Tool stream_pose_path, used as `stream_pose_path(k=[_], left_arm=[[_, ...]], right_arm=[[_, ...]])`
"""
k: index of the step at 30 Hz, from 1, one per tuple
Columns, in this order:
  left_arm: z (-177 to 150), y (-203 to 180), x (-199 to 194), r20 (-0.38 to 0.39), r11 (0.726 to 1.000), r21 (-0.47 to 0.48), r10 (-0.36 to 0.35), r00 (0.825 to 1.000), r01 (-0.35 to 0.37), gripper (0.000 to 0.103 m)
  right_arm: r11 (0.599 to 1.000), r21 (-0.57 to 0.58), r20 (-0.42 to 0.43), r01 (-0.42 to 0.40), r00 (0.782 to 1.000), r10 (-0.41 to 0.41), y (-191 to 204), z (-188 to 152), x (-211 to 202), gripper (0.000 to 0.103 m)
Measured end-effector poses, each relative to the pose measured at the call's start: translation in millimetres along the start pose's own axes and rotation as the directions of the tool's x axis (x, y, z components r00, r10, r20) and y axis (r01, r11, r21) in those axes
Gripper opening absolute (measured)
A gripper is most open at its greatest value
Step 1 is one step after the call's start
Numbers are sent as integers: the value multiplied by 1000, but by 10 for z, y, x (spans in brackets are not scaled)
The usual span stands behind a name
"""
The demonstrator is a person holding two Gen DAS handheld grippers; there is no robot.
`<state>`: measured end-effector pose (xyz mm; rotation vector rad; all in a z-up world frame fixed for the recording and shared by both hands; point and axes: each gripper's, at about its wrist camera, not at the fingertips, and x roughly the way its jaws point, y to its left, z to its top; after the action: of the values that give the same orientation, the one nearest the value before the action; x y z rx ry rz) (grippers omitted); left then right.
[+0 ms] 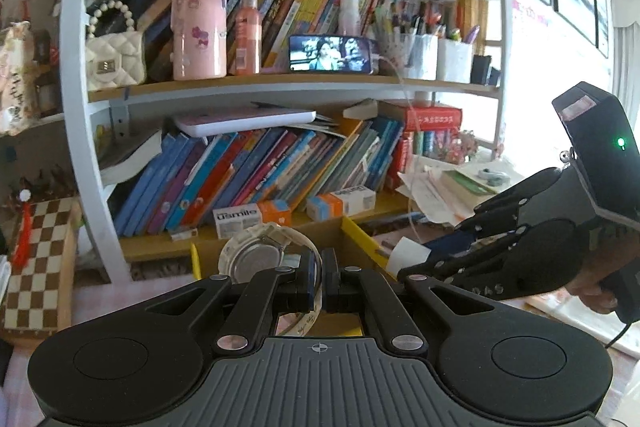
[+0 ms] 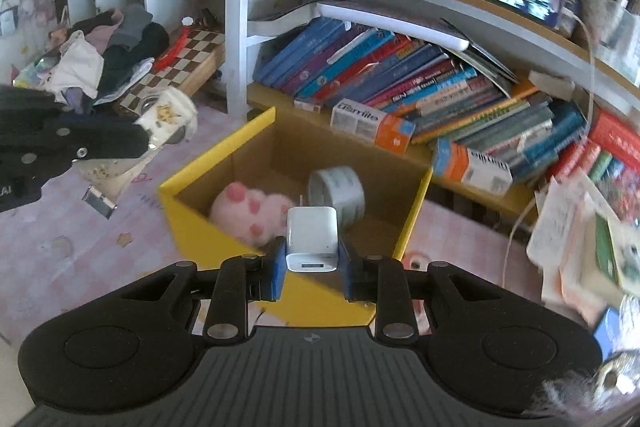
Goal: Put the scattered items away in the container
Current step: 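Lift both held chargers and carry them toward the yellow box, then open the left tool over the box while the right tool releases the white charger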
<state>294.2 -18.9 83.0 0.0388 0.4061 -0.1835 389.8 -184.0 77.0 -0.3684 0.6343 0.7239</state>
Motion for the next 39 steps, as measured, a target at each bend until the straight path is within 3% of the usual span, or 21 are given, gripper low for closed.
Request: stream_pose_path(k=[8,17,23,27,39], left_arm=[[153,59,690,-95,999,-32,-33,995,30,2],[30,80,1276,-234,988,-134,-107,966,77,2],[-127,141,1565,-318,967,-240,-157,935,81,2],[-244,172,1695,-365,948,-306,-197,910,82,3],[-360,175,1908,-443,950,-308,-191,876,51,3]], right_arm=[[997,-52,-125,-51,991,44,-300,225,747,25],[987,-71,-311,-146,943,118,-501,232,1399,25],[972,-126,-355,-199,924,143,-477,215,1561,25],[956,-214,-363,-202,925,114,-422,239,1618,25],[913,-305,-415,-272,901,129,-328,128,1774,21]])
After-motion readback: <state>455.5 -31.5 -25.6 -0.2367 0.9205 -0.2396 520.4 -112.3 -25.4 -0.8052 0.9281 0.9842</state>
